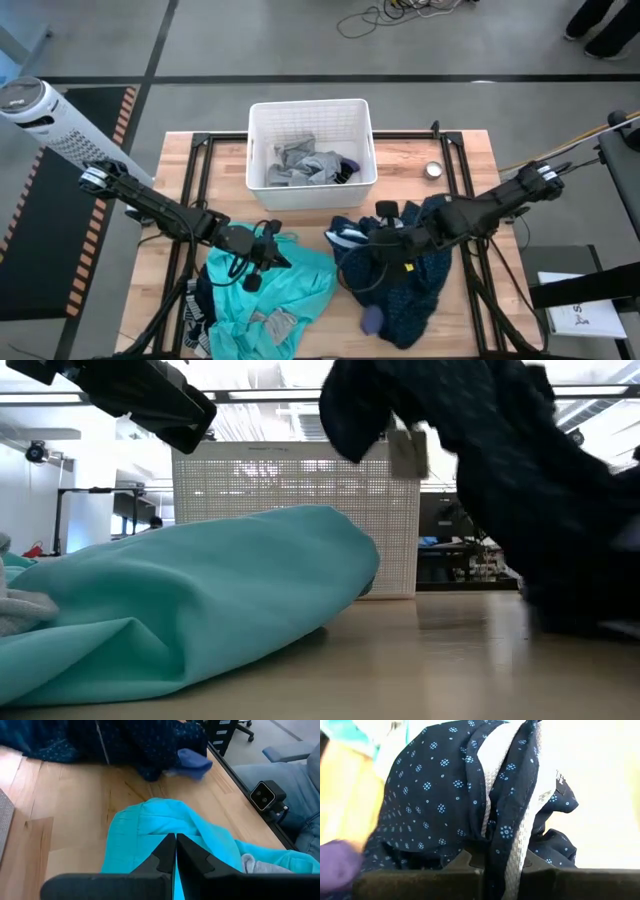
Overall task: Sort clothes
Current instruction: Put the dark blue shirt into the white bin
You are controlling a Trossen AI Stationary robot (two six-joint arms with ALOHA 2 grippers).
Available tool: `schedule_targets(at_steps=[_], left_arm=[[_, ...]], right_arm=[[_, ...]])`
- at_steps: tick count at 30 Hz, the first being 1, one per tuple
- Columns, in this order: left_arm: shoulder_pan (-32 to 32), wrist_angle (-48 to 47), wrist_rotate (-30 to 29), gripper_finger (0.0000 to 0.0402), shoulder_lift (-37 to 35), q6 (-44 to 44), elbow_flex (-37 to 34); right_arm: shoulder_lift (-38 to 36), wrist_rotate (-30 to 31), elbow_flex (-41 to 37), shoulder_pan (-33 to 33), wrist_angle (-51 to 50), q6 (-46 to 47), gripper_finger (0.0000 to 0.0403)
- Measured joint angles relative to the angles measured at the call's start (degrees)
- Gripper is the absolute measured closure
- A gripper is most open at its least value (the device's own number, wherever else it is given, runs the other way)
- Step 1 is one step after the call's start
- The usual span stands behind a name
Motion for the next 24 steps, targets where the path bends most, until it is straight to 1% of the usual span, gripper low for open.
schedule_targets(at_steps=[5,11,15,18,21,24], left_arm=[[0.0,0.1,0.0,0.0402,0.0,0.0,0.0],[0.0,2.2,-0.1,0.0402,0.0,0.1,0.0],[0.0,6.8,-0.1,0.0402,0.0,1.2,0.0],[0.0,12.3,-0.1,0.04,1.0,1.5,0.0],[0.2,17.1,-0.1,0.0382,3.1,2.1,0.0],[0.7,20.7,-1.5,0.0349,5.6,2.6,0.0]], right_arm=[[0.0,4.0,5.6,0.0,-1.7,-1.9,0.04],[0.0,7.2,11.1,0.0,-2.4,-4.9,0.04],[0.0,8.4,14.1,0.0,-2.4,-7.3,0.04],[0.0,9.9,16.2,0.0,-2.5,-9.1,0.0401],[0.0,11.2,18.3,0.0,-2.6,-10.7,0.0401],[0.0,12.7,20.8,0.0,-2.8,-12.4,0.0401]])
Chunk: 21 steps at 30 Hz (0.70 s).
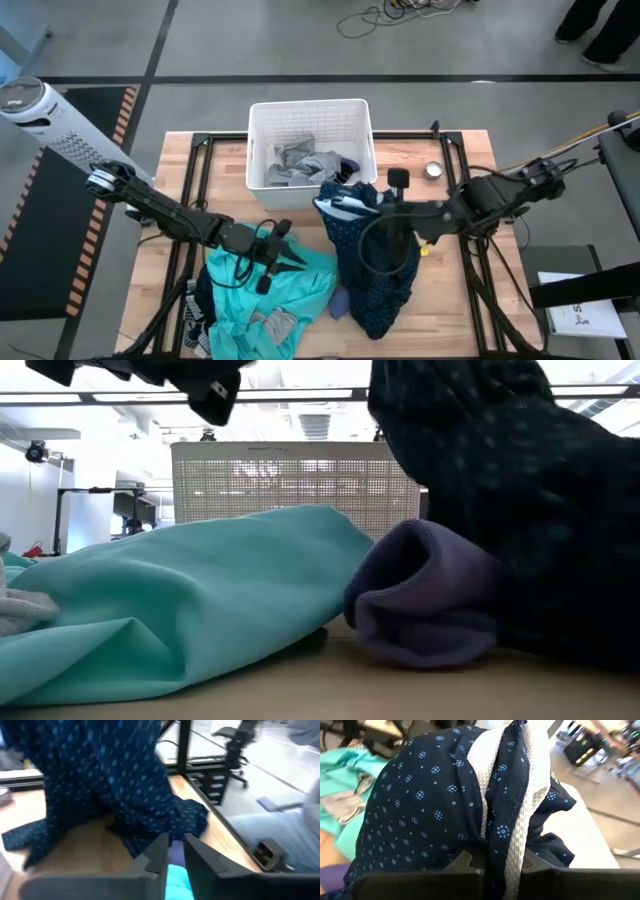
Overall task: Sort clothes
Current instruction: Put the dark blue shirt into the white bin
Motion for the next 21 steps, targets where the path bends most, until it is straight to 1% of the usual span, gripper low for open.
schedule_targets(at_steps=[4,9,13,17,21], left_arm=[[0.7,6.6,-3.3,0.0288,4.0,0.4,0.0],[2.2,18.2,-5.2,0.0204,9.5,0.6,0.0],[3.7,27.4,-5.6,0.0151,14.2,1.1,0.0],[4.7,37.2,-5.7,0.0126,18.6,1.2,0.0],[5.9,42.6,-5.7,0.0125,21.1,1.2,1.3]], right_arm=[[0.0,2.1,3.6,0.0,0.0,-2.5,0.0401],[0.0,3.1,8.5,0.0,0.0,-5.3,0.0401],[0.6,3.2,12.8,0.0,0.5,-8.0,0.0401],[1.8,3.2,17.1,0.0,0.8,-10.2,0.0401],[3.4,3.2,20.6,0.0,0.9,-12.0,0.0401]])
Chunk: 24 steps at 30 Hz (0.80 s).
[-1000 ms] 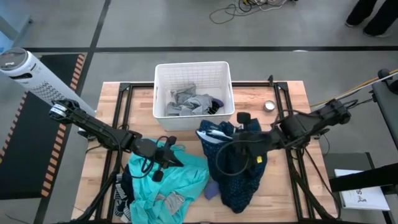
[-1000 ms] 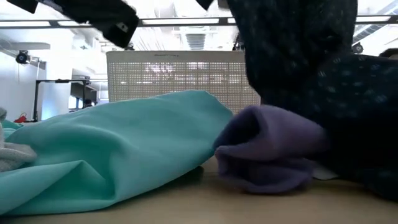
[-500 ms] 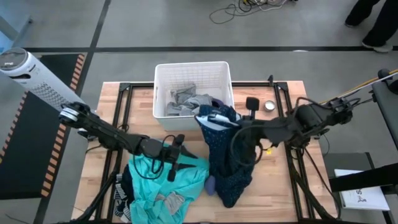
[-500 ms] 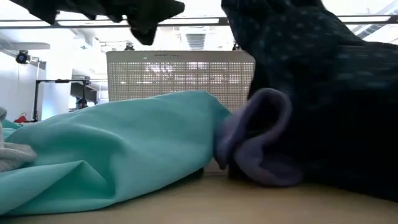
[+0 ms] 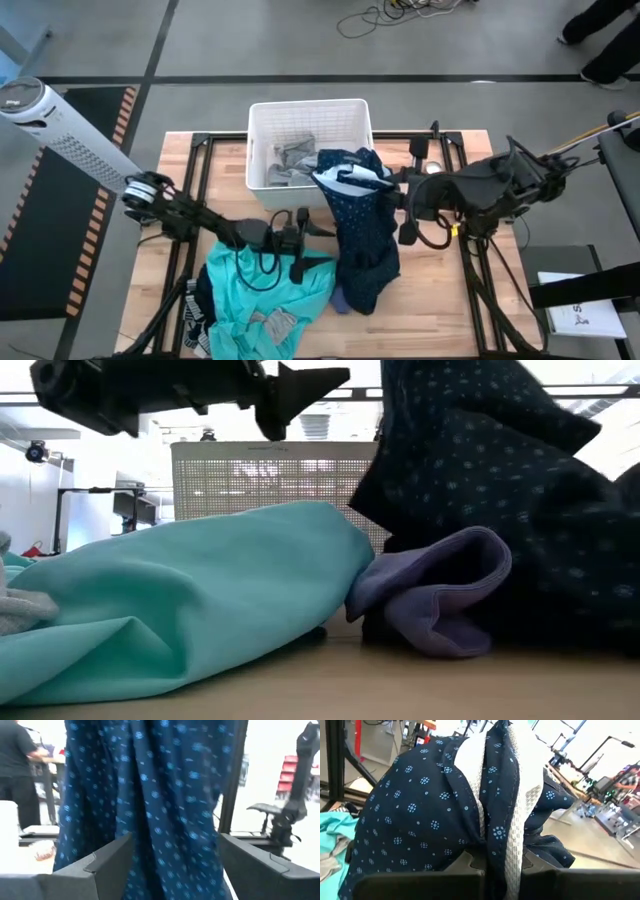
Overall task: Sort clothes
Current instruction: Put the dark blue shirt into the white bin
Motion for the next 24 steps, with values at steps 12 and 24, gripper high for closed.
schedule_targets(at_steps=[12,24], left_arm=[[1.9,-1.0,-0.2,0.0106,2.4,1.3,9.0],[4.8,-12.9,-6.2,0.0232,2.1,11.0,18.3]], right_arm=[[8.2,0.0,14.0,0.0,-0.1,-6.8,0.0401],[9.6,0.0,16.2,0.0,4.4,-11.3,0.0401]])
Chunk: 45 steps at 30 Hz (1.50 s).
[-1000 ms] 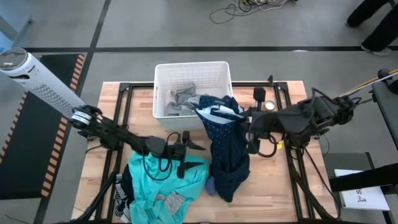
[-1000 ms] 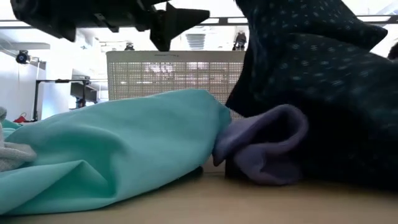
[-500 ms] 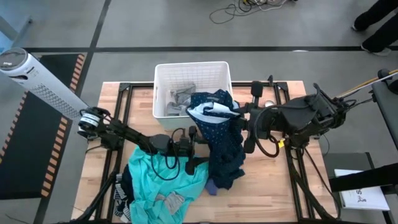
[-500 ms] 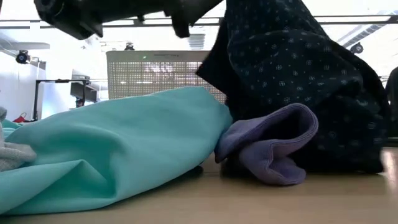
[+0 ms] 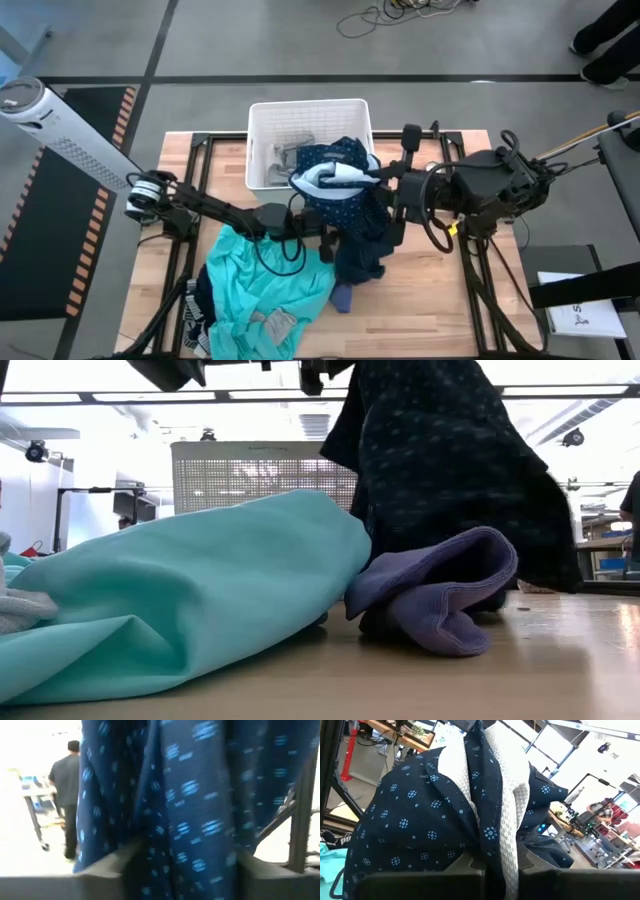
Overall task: Sort clothes
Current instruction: Put the dark blue shirt into the white bin
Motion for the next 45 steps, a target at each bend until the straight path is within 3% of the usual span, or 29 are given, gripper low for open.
schedule_targets(at_steps=[3,5,14,19,26,32,38,45], left_arm=[[0.4,-0.4,0.1,0.0348,-1.7,5.4,0.5],[1.0,-0.5,0.1,0.0384,-3.9,7.1,0.5],[6.6,-8.3,3.0,0.04,-17.1,8.0,0.7],[10.3,-17.9,4.1,0.0401,-22.1,10.1,5.4],[14.8,-32.9,6.5,0.0401,-23.0,14.1,18.8],[20.7,-40.4,9.6,0.0401,-22.1,14.8,27.2],[28.7,-42.8,12.9,0.0401,-22.0,12.0,28.0],[36.8,-43.6,15.6,0.0402,-21.6,8.7,24.1]], right_arm=[[-0.5,0.0,0.0,0.0,0.1,-0.1,0.0401],[-0.9,0.0,0.1,0.0,0.7,-0.1,0.0401],[-1.7,3.1,0.1,0.0,4.2,-5.3,0.0401],[-2.0,4.5,0.1,-1.0,7.9,-9.0,0.0401],[-1.9,4.4,0.1,-6.7,10.6,-10.1,0.0401],[-1.9,2.1,0.1,-13.8,12.0,-10.6,0.0401],[-1.9,0.5,0.1,-20.9,11.8,-10.6,0.0401],[-1.8,-7.7,-0.1,-28.8,9.8,-5.9,0.0401]])
